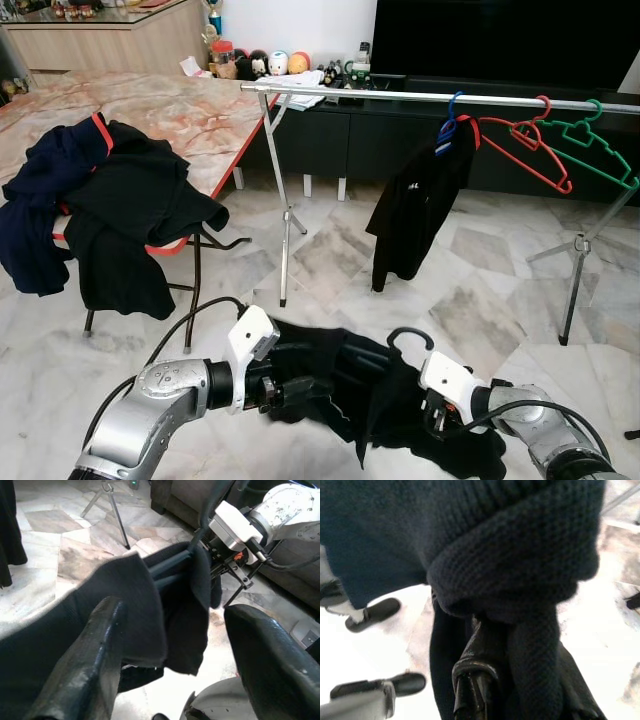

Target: Hang hanger

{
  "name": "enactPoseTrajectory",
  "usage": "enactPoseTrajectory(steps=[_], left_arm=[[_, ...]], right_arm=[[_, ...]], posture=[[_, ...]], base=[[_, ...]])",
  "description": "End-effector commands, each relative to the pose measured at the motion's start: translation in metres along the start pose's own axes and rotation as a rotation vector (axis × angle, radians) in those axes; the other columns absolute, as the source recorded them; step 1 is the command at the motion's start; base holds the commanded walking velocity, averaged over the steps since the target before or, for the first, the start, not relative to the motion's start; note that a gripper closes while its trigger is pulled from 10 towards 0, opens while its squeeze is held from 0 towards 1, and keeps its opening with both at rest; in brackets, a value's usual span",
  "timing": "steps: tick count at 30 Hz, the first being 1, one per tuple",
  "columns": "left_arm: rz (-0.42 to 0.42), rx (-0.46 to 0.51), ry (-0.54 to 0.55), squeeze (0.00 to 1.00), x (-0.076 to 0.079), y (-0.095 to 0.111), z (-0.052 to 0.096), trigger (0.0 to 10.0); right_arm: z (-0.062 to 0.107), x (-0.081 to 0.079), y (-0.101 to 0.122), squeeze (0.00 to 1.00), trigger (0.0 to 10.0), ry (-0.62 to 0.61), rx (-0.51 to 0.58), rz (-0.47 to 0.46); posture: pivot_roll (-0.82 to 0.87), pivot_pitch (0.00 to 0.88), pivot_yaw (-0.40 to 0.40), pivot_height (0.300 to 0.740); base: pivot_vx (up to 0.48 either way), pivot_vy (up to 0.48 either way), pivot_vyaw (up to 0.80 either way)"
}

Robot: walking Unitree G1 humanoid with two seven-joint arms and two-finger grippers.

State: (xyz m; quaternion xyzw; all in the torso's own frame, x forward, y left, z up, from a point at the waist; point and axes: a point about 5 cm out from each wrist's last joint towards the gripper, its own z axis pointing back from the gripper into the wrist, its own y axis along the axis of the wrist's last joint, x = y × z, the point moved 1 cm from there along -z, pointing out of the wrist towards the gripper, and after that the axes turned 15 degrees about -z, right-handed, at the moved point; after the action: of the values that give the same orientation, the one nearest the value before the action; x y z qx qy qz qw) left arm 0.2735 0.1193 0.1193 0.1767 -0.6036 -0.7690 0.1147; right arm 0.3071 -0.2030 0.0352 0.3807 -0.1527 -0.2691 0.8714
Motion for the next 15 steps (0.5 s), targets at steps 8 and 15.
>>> enactPoseTrajectory(steps=[8,15], left_arm=[[-0.061,-0.151,-0.115,1.00,0.009,-0.019,0.013,10.0],[-0.136,-0.222,-0.096,1.00,0.000,-0.025,0.021,10.0]], right_arm=[[0.005,-0.007,0.005,0.00,0.0,0.120,0.013,0.124],[0.006,-0.009,0.001,0.00,0.0,0.141,-0.029,0.194]], posture=[[0.04,0.071,-0.002,0.740],[0.04,0.070,0.000,0.740]], base=[[0.000,0.000,0.00],[0.000,0.000,0.00]])
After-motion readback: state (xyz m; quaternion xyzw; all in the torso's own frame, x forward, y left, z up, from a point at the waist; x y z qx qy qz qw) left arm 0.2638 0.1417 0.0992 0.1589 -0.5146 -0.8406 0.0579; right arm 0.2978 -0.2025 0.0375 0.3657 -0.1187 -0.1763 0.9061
